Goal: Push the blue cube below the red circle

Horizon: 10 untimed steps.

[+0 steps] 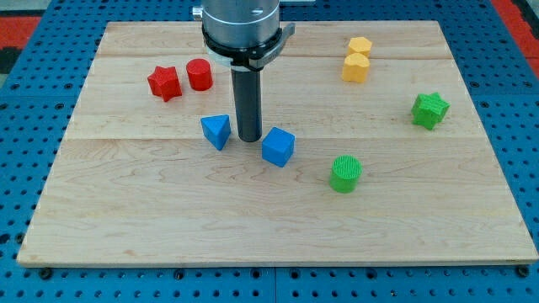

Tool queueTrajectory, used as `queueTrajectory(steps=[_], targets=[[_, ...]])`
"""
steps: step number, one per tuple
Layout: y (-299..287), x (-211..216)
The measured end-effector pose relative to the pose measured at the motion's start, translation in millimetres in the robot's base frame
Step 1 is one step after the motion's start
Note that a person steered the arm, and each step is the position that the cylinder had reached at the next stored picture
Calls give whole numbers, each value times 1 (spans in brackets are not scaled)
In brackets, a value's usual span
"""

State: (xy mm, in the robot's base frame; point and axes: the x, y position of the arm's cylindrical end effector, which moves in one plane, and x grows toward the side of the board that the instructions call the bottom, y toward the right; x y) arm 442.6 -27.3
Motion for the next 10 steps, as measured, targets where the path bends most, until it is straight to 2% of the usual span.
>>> queueTrajectory(steps=[1,2,3,4,5,6,7,8,9,10], targets=[[-20,-25],[32,-50],[102,-37],[94,23],[20,58],[-74,26],[-97,39],[-64,96],[-29,99],[-20,54]])
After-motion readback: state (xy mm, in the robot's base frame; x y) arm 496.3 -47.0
